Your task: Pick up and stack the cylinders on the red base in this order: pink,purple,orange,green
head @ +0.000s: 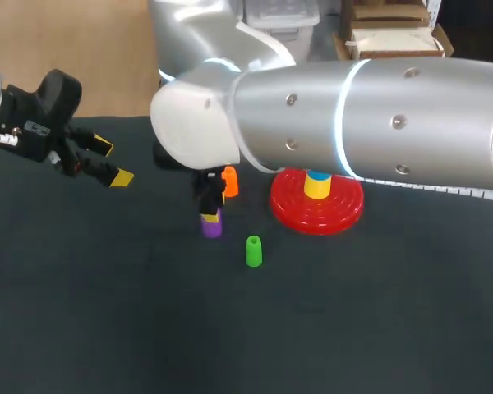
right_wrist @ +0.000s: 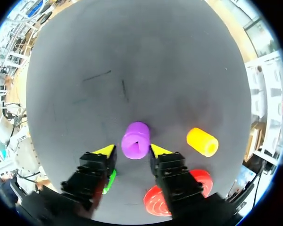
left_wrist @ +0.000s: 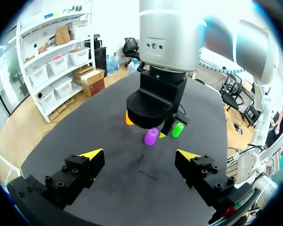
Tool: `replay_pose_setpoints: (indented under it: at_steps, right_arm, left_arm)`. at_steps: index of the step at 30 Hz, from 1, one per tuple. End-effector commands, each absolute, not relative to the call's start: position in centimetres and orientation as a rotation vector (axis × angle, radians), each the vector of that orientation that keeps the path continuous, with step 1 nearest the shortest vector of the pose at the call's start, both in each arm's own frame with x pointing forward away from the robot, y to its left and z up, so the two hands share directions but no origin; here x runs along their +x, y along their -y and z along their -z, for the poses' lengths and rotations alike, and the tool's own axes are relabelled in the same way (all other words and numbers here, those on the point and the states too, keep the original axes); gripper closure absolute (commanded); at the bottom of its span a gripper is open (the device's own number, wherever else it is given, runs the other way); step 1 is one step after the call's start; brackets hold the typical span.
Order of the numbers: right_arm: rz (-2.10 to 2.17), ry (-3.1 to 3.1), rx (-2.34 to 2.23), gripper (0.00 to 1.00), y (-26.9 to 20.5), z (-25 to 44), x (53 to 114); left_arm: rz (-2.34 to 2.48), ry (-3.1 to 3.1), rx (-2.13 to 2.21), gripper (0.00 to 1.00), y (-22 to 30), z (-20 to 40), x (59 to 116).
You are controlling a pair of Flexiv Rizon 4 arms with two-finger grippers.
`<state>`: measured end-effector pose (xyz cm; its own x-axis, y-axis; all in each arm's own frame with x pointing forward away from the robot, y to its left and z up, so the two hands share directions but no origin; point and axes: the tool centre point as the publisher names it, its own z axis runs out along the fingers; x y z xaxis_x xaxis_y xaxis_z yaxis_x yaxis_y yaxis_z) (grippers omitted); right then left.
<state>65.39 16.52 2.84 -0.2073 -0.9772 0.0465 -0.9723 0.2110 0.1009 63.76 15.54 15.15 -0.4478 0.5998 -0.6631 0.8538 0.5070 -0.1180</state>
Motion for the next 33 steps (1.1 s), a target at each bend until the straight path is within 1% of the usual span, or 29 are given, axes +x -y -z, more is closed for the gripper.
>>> replay_pose_setpoints:
  at_steps: [1,6,12,16,22,28,33]
  right_arm:
    - [0.046,2.408,1.917,1.00,-16.1,-3.1,64.9]
    - [0.038,2.460,1.946,1.00,-16.2,-5.4,65.3]
    - [0.040,2.535,1.981,1.00,-14.8,-10.9,66.3]
    - [-0.010,2.616,1.938,1.00,-12.2,-15.3,67.4]
    - [-0.061,2.788,1.751,1.00,-6.7,-20.2,69.4]
    - [-0.025,2.920,1.542,1.00,-1.6,-22.2,70.0]
    - [0.019,2.966,1.454,1.00,0.7,-22.7,69.3]
  left_arm:
    - [0.601,-2.202,1.190,0.00,-15.5,-15.1,64.0]
    - [0.601,-2.202,1.190,0.00,-15.5,-15.1,64.0]
    - [0.601,-2.202,1.190,0.00,-15.5,-15.1,64.0]
    - [0.601,-2.202,1.190,0.00,-15.5,-15.1,64.0]
    - [0.601,-2.202,1.190,0.00,-15.5,-15.1,64.0]
    - [0.601,-2.202,1.190,0.00,-15.5,-15.1,64.0]
    - [0.601,-2.202,1.190,0.00,-15.5,-15.1,64.0]
